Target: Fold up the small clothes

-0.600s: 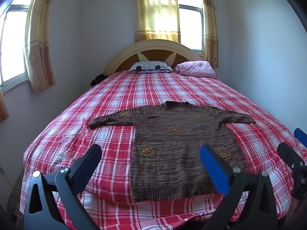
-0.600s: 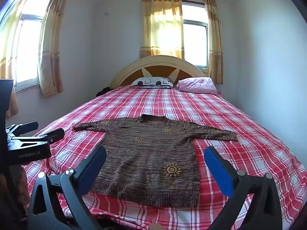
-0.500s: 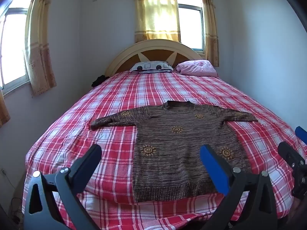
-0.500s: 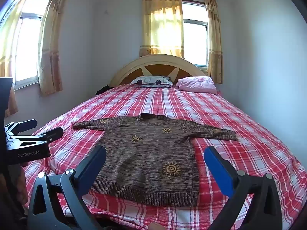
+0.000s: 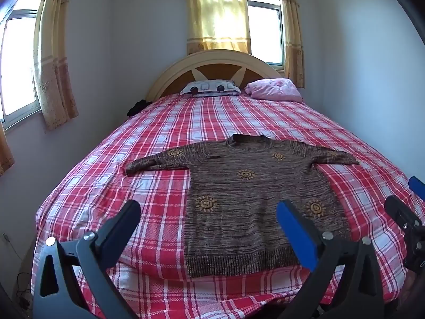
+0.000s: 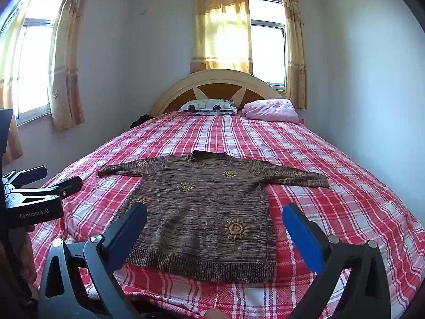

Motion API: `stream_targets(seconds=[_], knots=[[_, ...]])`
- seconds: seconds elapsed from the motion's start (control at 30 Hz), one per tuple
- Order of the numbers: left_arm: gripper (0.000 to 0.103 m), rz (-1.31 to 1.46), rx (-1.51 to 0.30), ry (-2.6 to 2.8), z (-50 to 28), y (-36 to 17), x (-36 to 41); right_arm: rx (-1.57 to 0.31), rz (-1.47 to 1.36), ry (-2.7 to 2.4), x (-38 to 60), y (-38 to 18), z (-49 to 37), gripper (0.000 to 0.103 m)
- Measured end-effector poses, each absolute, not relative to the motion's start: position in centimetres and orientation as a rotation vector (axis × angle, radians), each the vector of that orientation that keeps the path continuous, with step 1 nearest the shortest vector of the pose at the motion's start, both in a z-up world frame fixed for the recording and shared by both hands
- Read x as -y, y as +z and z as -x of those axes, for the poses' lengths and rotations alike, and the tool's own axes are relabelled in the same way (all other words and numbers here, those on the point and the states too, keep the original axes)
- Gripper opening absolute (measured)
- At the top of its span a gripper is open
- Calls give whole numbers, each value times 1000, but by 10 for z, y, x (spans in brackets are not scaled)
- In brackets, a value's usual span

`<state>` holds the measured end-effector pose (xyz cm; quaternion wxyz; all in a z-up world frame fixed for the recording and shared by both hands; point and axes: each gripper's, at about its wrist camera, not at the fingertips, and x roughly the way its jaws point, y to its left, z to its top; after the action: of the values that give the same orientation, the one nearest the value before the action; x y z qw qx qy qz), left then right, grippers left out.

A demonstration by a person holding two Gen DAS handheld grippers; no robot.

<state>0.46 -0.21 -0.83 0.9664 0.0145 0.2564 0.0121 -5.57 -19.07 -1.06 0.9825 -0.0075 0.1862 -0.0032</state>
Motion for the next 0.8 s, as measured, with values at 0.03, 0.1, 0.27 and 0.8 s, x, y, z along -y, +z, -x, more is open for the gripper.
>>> stream_targets(seconds=[0.03, 0.1, 0.27, 0.8], knots=[[103, -30, -519, 24, -5, -9, 2, -375, 15, -6, 191, -10, 56, 102], [103, -28, -521, 26, -5, -8, 2, -375, 16, -8, 191, -10, 56, 102], [103, -27, -519, 27, -4, -10, 1, -376, 17, -14, 191, -10, 55, 102], [103, -7, -525, 34, -7, -9, -2, -379, 18, -15, 192, -9, 55, 102]])
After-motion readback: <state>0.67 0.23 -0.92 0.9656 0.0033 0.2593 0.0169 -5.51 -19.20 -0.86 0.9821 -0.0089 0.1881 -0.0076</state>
